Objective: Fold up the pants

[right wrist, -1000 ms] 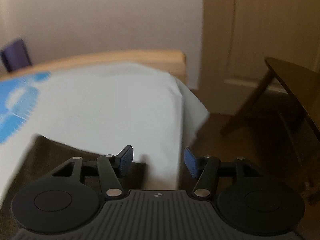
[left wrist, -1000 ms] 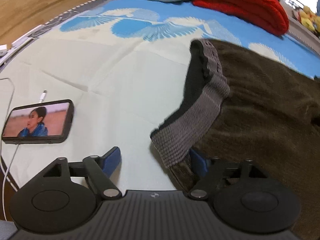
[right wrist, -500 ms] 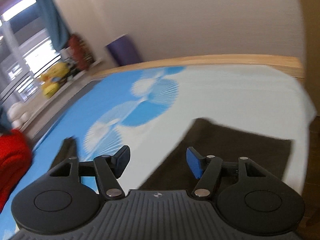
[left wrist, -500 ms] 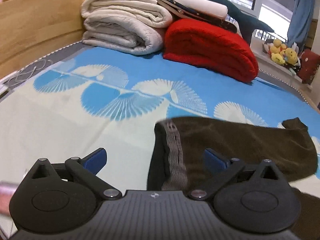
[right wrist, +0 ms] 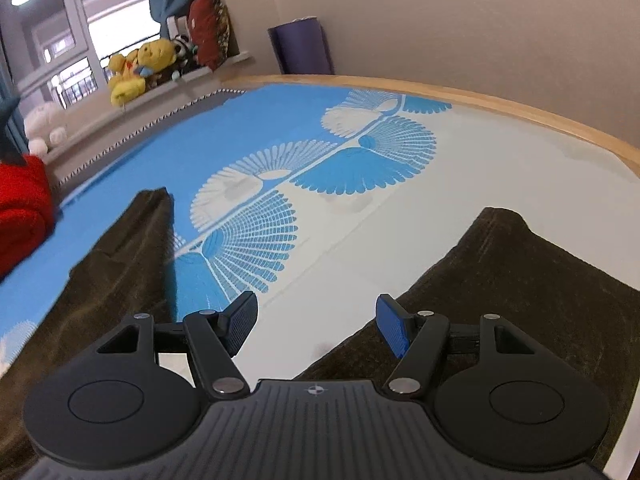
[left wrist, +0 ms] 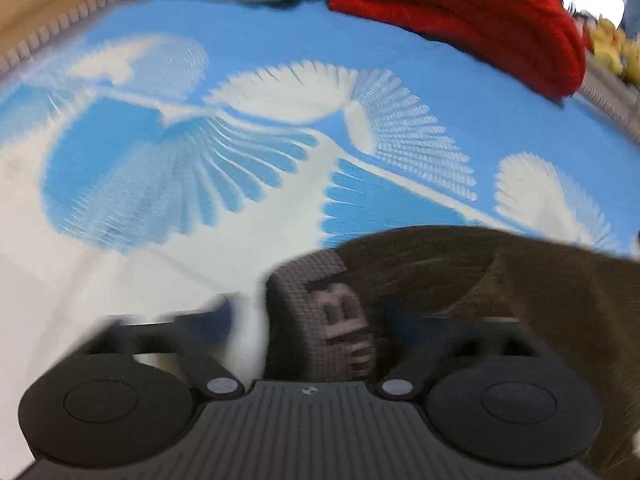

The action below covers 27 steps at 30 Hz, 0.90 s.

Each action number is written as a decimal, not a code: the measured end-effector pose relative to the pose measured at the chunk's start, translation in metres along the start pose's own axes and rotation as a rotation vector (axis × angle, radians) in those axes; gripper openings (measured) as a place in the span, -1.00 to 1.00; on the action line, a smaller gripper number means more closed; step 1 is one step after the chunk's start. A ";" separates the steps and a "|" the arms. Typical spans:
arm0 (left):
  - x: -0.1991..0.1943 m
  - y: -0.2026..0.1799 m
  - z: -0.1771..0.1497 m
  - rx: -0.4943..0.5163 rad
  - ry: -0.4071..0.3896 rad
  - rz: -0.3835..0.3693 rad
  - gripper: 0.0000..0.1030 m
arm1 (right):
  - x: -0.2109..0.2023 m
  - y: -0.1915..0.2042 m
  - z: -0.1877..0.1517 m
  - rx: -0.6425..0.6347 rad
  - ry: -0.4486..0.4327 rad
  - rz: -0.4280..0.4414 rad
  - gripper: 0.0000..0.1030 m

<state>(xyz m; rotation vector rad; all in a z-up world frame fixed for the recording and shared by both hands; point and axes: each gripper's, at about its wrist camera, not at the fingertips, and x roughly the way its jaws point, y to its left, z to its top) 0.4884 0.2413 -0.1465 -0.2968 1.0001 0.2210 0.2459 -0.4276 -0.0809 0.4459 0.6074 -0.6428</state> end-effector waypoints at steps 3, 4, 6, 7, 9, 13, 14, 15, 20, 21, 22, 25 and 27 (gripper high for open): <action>-0.016 -0.011 -0.004 0.024 -0.066 0.006 -0.20 | 0.006 0.010 -0.003 -0.055 0.000 -0.006 0.31; -0.025 -0.015 -0.007 0.049 -0.094 0.006 -0.26 | 0.007 0.014 -0.003 -0.074 -0.003 -0.007 0.31; -0.056 -0.023 -0.018 0.112 -0.170 -0.024 -0.30 | 0.007 0.020 -0.004 -0.104 -0.012 -0.005 0.31; -0.075 -0.026 -0.025 0.153 -0.210 -0.049 -0.32 | 0.007 0.022 -0.004 -0.110 -0.014 -0.003 0.31; -0.121 -0.033 -0.051 0.276 -0.300 -0.104 -0.32 | 0.005 0.026 -0.003 -0.102 -0.019 0.009 0.31; -0.190 -0.031 -0.119 0.423 -0.337 -0.176 -0.33 | 0.000 0.020 0.002 0.008 0.007 0.089 0.31; -0.199 -0.025 -0.139 0.426 -0.318 -0.193 -0.34 | 0.001 0.017 0.003 0.058 0.023 0.118 0.31; -0.204 -0.020 -0.154 0.431 -0.307 -0.201 -0.35 | 0.002 0.014 0.005 0.116 0.044 0.144 0.31; -0.166 0.014 -0.193 0.336 -0.126 -0.205 -0.39 | 0.029 0.024 0.026 0.311 0.219 0.305 0.31; -0.160 0.018 -0.195 0.326 -0.101 -0.209 -0.39 | 0.036 0.033 0.034 0.293 0.244 0.319 0.31; -0.153 0.021 -0.194 0.331 -0.089 -0.210 -0.38 | 0.042 0.044 0.040 0.265 0.258 0.321 0.31; -0.145 0.022 -0.193 0.345 -0.081 -0.212 -0.38 | 0.061 0.090 0.059 0.155 0.301 0.355 0.32; -0.139 0.023 -0.189 0.326 -0.051 -0.218 -0.38 | 0.075 0.126 0.064 0.111 0.326 0.384 0.35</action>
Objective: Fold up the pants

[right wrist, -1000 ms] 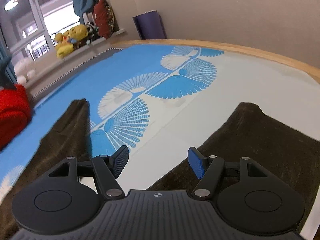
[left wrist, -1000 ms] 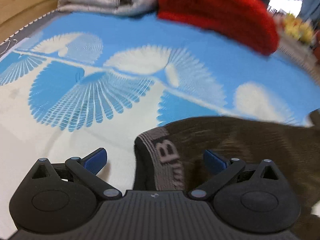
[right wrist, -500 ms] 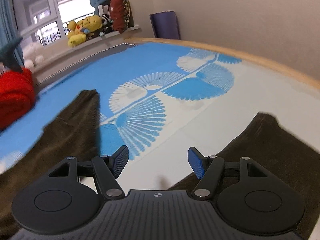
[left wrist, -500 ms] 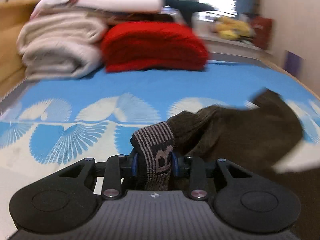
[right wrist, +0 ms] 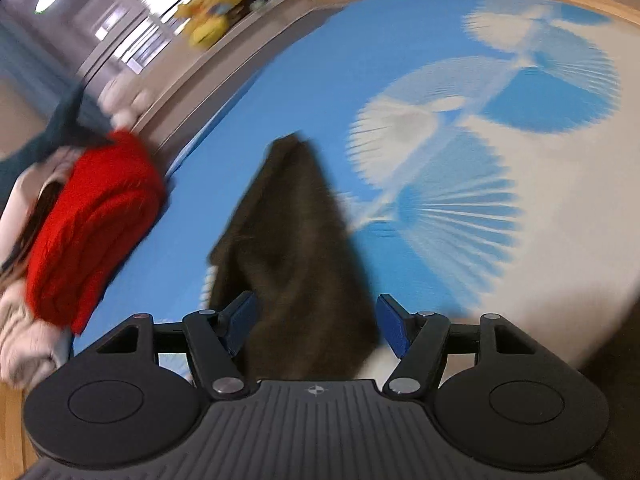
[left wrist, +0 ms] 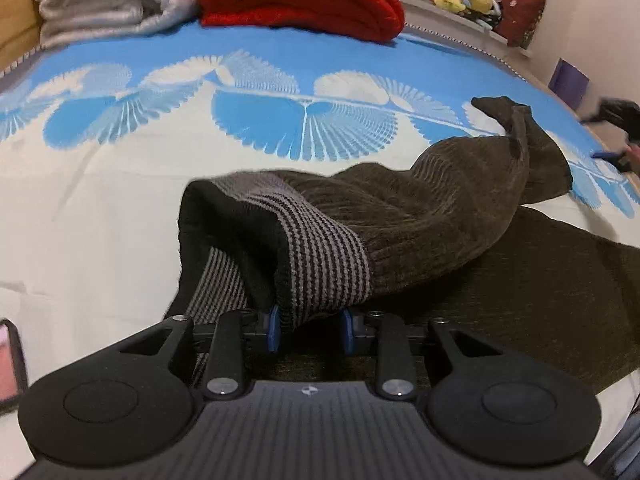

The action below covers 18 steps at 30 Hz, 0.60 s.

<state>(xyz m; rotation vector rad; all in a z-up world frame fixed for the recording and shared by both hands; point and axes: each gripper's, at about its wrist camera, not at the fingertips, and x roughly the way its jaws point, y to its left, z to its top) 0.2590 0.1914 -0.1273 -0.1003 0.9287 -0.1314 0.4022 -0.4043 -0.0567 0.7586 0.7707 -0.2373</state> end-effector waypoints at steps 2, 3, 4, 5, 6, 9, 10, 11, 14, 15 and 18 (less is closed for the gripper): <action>0.007 0.001 0.000 -0.007 0.028 -0.004 -0.38 | 0.029 0.032 0.003 -0.041 0.028 0.004 0.40; 0.010 0.002 -0.001 -0.003 0.035 -0.004 -0.38 | 0.044 0.047 0.002 -0.057 0.040 -0.002 0.41; 0.013 0.003 -0.002 0.000 0.044 -0.005 -0.38 | 0.061 0.063 -0.001 -0.076 0.053 -0.012 0.41; 0.012 -0.002 -0.003 0.002 0.044 -0.007 -0.38 | 0.076 0.077 -0.003 -0.095 0.063 -0.026 0.41; 0.013 -0.002 -0.003 0.003 0.046 -0.009 -0.38 | 0.090 0.089 -0.007 -0.121 0.069 -0.048 0.41; 0.015 0.003 0.001 -0.019 0.050 -0.018 -0.38 | 0.130 0.119 -0.027 -0.199 0.078 -0.130 0.40; 0.016 0.006 0.004 -0.036 0.044 -0.020 -0.38 | 0.141 0.124 -0.034 -0.222 0.082 -0.167 0.11; 0.014 0.008 0.007 -0.051 0.028 -0.017 -0.39 | 0.149 0.127 -0.041 -0.248 0.082 -0.219 -0.88; 0.001 0.018 0.022 -0.106 -0.075 -0.016 -0.42 | 0.137 0.125 -0.041 -0.228 0.019 -0.246 -0.86; -0.004 0.021 0.026 -0.121 -0.112 -0.019 -0.43 | 0.121 0.125 -0.034 -0.213 -0.014 -0.221 -0.86; -0.016 0.027 0.034 -0.181 -0.184 -0.031 -0.44 | 0.048 0.121 -0.010 -0.130 -0.100 -0.092 -0.86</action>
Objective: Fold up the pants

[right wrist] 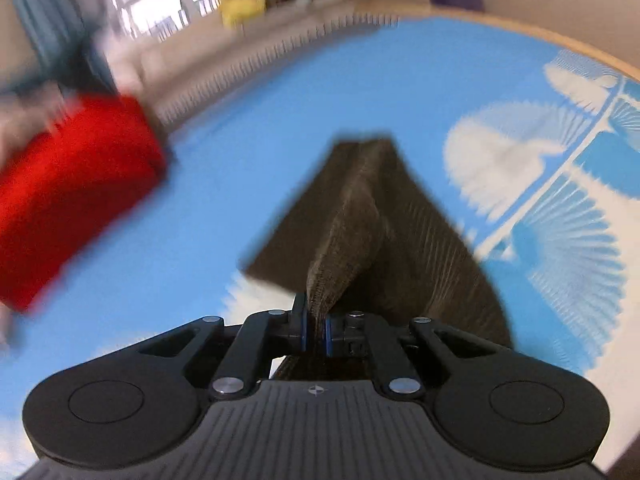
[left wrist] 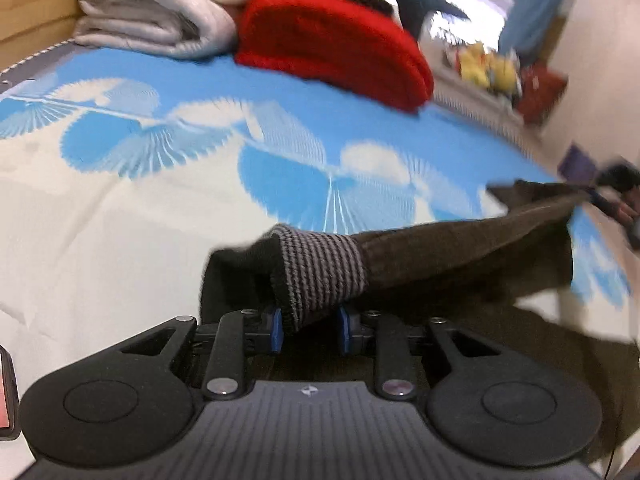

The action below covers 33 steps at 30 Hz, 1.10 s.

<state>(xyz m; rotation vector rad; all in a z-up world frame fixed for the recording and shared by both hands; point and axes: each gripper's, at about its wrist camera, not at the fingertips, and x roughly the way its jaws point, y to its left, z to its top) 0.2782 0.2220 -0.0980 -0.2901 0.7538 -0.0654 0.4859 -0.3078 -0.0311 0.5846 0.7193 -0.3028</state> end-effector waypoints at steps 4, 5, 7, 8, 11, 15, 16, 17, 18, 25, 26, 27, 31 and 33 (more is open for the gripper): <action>-0.014 0.009 -0.002 -0.069 -0.008 -0.025 -0.44 | -0.141 -0.054 -0.002 0.066 -0.103 0.168 -0.86; -0.017 0.013 -0.005 -0.083 0.007 -0.019 -0.44 | -0.174 -0.075 -0.019 0.081 -0.118 0.182 -0.86; -0.023 0.023 -0.014 -0.125 0.066 -0.012 -0.44 | -0.224 -0.119 -0.062 0.122 -0.113 0.177 -0.85; -0.026 0.030 -0.020 -0.146 0.098 -0.002 -0.43 | -0.242 -0.143 -0.093 0.151 -0.100 0.148 -0.85; -0.032 0.044 -0.038 -0.185 0.156 0.128 -0.50 | -0.248 -0.191 -0.177 0.144 0.002 0.002 -0.81; -0.048 0.060 -0.049 -0.316 0.136 0.062 -0.34 | -0.212 -0.231 -0.224 0.202 0.191 -0.140 -0.68; -0.051 0.057 -0.047 -0.311 0.120 0.048 -0.16 | -0.216 -0.229 -0.219 0.203 0.166 -0.132 -0.49; -0.054 0.054 -0.046 -0.294 0.096 0.059 -0.04 | -0.223 -0.226 -0.213 0.166 0.103 -0.126 -0.04; -0.056 0.050 -0.046 -0.287 0.077 0.074 0.13 | -0.229 -0.221 -0.210 0.116 0.047 -0.134 0.16; -0.050 0.031 -0.044 -0.339 0.052 0.054 0.19 | -0.224 -0.204 -0.212 0.047 0.030 -0.168 0.27; -0.049 0.029 -0.044 -0.340 0.052 0.061 0.19 | -0.221 -0.199 -0.213 0.034 0.036 -0.179 0.27; -0.051 0.027 -0.044 -0.341 0.051 0.067 0.19 | -0.220 -0.197 -0.215 0.024 0.039 -0.192 0.27; -0.058 0.030 -0.042 -0.305 0.015 0.112 0.32 | -0.210 -0.200 -0.222 0.012 0.063 -0.229 0.27; -0.064 0.033 -0.039 -0.304 -0.017 0.133 0.44 | -0.206 -0.202 -0.225 0.015 0.074 -0.243 0.27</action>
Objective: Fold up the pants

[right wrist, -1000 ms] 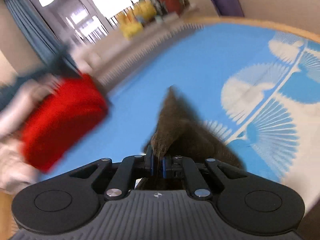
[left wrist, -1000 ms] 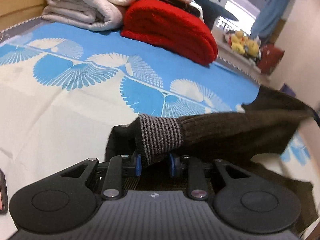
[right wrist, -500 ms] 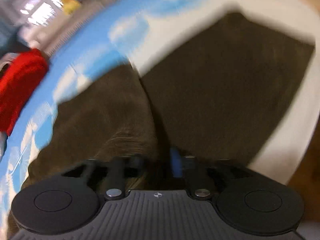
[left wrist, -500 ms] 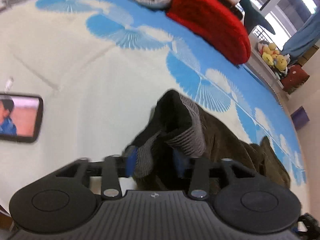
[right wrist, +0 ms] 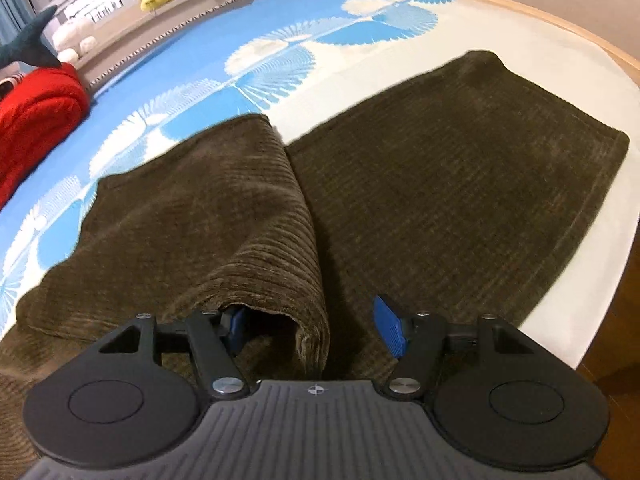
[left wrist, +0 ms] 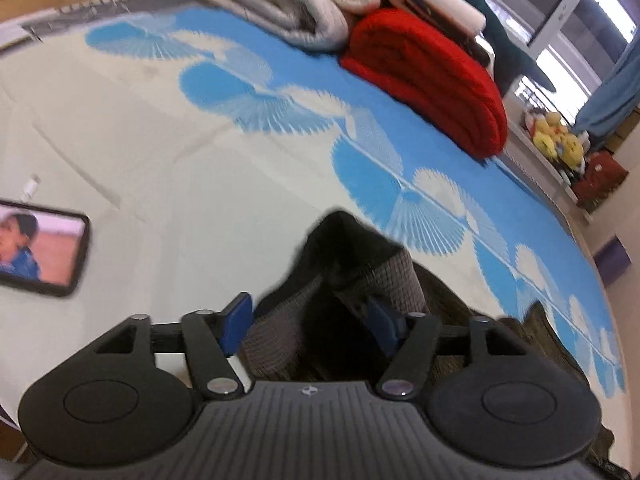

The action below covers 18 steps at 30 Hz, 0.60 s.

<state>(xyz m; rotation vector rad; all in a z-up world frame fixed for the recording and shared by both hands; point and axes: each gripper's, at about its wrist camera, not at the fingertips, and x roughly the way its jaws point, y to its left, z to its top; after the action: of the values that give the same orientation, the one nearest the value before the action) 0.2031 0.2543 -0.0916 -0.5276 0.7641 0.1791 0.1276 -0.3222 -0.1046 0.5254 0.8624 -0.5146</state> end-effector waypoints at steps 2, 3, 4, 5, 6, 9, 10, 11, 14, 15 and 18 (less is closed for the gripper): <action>-0.004 0.001 0.003 -0.006 -0.018 -0.010 0.46 | 0.001 -0.003 -0.002 0.011 0.004 -0.013 0.27; -0.006 0.001 0.004 -0.006 -0.022 -0.017 0.46 | 0.003 -0.005 -0.001 0.018 0.004 -0.016 0.28; -0.007 0.001 0.004 -0.005 -0.026 -0.023 0.46 | 0.002 -0.007 -0.002 0.025 0.002 -0.020 0.28; -0.008 0.000 0.003 -0.002 -0.031 -0.028 0.51 | 0.002 -0.008 -0.002 0.029 -0.001 -0.026 0.28; -0.010 -0.002 0.003 0.000 -0.039 -0.037 0.66 | 0.002 -0.007 -0.003 0.030 -0.002 -0.029 0.28; -0.018 -0.007 0.002 0.018 -0.087 -0.035 0.67 | 0.001 -0.004 -0.007 0.031 -0.001 -0.029 0.28; -0.019 -0.008 0.002 0.028 -0.102 -0.028 0.67 | 0.000 -0.003 -0.008 0.025 0.003 -0.027 0.28; -0.021 -0.010 0.002 0.036 -0.118 -0.033 0.67 | 0.000 0.000 -0.009 0.017 0.005 -0.027 0.29; -0.024 -0.013 0.001 0.056 -0.110 -0.090 0.70 | 0.000 0.005 -0.011 -0.003 0.005 -0.026 0.29; -0.022 -0.016 0.000 0.066 -0.098 -0.101 0.71 | 0.001 0.005 -0.011 -0.004 0.005 -0.027 0.29; -0.012 -0.023 -0.004 0.079 -0.044 -0.119 0.71 | 0.001 0.006 -0.009 0.009 0.008 -0.025 0.30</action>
<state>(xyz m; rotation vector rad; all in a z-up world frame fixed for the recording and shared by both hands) 0.1999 0.2330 -0.0770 -0.4914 0.6918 0.0505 0.1268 -0.3127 -0.1093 0.5255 0.8753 -0.5402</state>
